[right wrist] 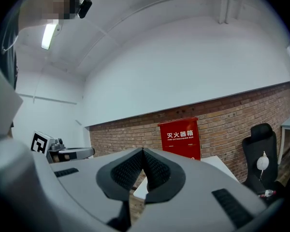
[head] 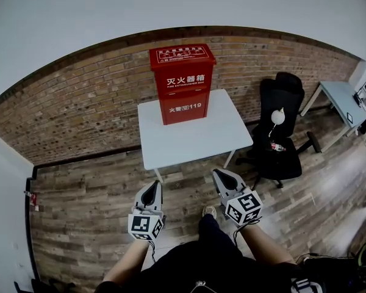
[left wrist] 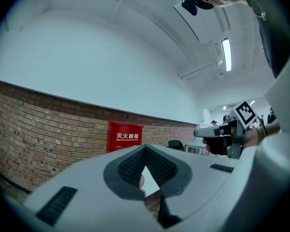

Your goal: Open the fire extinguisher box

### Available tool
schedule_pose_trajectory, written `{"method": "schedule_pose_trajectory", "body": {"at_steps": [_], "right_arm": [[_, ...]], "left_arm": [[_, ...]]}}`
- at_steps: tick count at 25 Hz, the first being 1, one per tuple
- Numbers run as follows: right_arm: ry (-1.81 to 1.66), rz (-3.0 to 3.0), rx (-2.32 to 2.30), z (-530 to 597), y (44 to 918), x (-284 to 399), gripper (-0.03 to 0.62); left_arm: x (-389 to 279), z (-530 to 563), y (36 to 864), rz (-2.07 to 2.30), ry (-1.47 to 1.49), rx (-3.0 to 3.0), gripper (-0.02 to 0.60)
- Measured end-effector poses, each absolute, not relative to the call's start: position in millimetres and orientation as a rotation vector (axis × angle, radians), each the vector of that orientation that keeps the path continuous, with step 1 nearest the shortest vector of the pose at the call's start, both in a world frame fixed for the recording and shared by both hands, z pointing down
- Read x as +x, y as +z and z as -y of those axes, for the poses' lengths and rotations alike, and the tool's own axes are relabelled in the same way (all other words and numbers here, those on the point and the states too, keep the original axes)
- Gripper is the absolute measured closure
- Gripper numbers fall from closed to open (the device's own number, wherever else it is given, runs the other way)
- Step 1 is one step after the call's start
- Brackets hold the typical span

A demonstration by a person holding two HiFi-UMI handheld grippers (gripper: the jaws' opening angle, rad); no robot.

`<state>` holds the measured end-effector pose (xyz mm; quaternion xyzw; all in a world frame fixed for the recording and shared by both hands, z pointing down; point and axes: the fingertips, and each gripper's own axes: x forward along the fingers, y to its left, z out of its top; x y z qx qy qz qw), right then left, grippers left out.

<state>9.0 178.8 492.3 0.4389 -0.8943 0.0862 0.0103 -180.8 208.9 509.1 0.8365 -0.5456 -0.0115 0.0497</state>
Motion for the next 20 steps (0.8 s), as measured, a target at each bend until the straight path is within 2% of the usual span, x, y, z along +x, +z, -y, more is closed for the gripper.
{"method": "schedule_pose_trajectory", "body": {"at_steps": [9,20], "right_arm": [[0.268,2.825,1.351,-71.3,490.1,40.9,0.576],[0.266,2.900,1.172,88.5,474.1,93.2,0.576]], "left_arm": [[-157.0,-113.5,510.2,1.705,0.018,2.516,0.531],[-127.1,19.9,479.9,1.899,-0.059,2.371,0.531]]}}
